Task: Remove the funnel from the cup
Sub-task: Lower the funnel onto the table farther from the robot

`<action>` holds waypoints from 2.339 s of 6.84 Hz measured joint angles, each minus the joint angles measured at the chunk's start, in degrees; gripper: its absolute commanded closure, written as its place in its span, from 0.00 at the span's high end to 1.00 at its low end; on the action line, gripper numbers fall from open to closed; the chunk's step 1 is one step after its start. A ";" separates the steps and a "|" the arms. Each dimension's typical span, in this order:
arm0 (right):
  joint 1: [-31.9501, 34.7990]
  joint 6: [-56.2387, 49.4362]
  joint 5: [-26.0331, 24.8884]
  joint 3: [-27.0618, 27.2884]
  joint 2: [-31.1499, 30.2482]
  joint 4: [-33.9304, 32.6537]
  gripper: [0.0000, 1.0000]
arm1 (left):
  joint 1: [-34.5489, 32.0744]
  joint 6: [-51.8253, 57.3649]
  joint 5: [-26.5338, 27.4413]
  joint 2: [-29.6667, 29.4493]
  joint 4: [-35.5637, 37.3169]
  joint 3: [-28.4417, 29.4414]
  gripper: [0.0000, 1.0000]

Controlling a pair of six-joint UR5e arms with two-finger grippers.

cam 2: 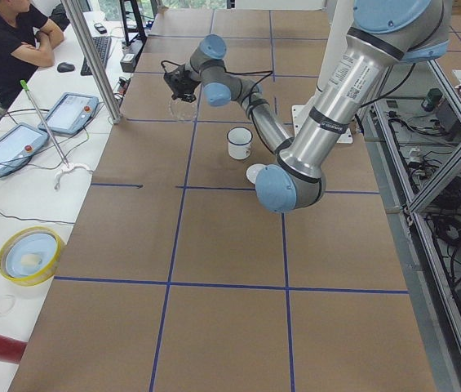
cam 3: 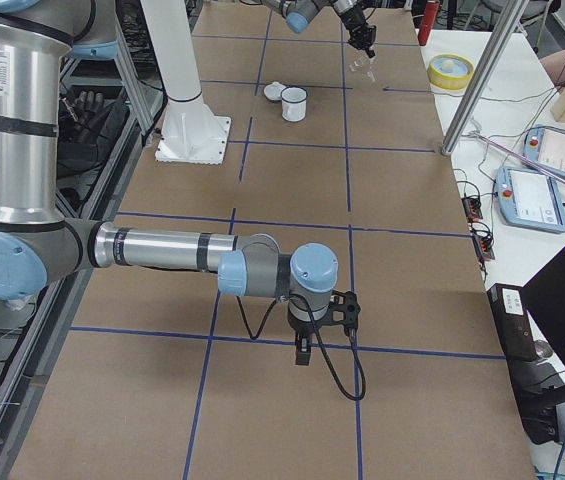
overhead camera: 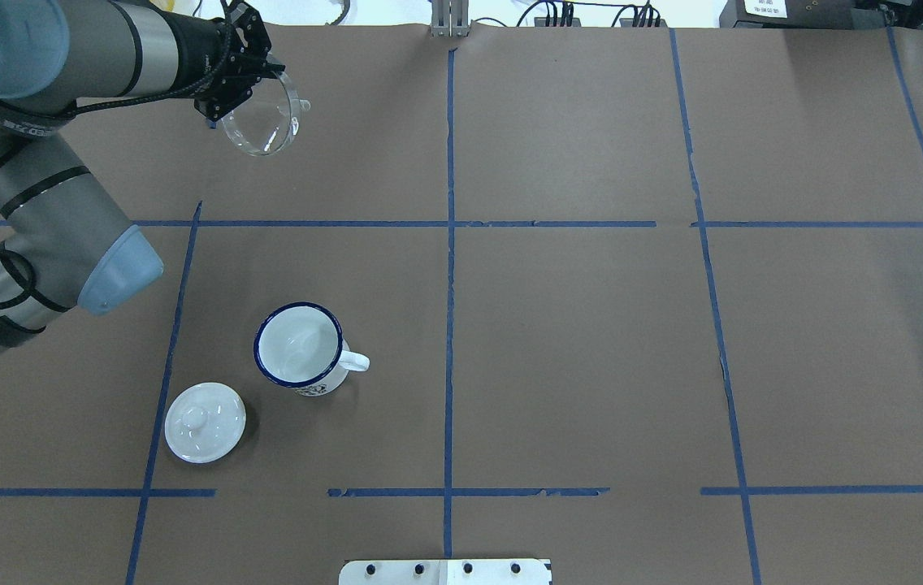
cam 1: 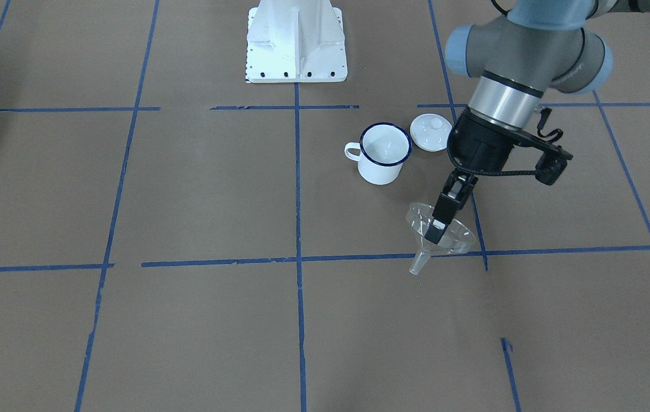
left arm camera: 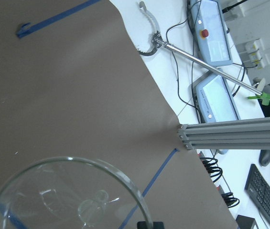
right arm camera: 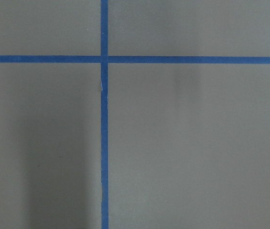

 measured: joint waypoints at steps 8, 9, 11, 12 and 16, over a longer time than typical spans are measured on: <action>0.00 0.00 0.00 -0.06 0.00 0.00 1.00 | 6.16 1.46 10.56 -0.04 -33.35 23.65 0.00; 0.00 0.00 0.00 -0.03 0.00 0.00 1.00 | 6.76 0.84 11.70 -0.08 -34.42 24.39 0.00; 0.00 0.00 0.00 0.00 0.00 0.00 1.00 | 7.92 -0.24 13.07 -0.07 -36.49 25.78 0.00; 0.00 0.00 0.00 -0.01 0.00 0.00 1.00 | 8.21 -0.36 13.37 -0.04 -37.05 26.31 0.15; 0.00 0.00 0.00 -0.03 0.00 0.00 1.00 | 8.50 0.18 13.37 0.23 -37.19 26.07 0.94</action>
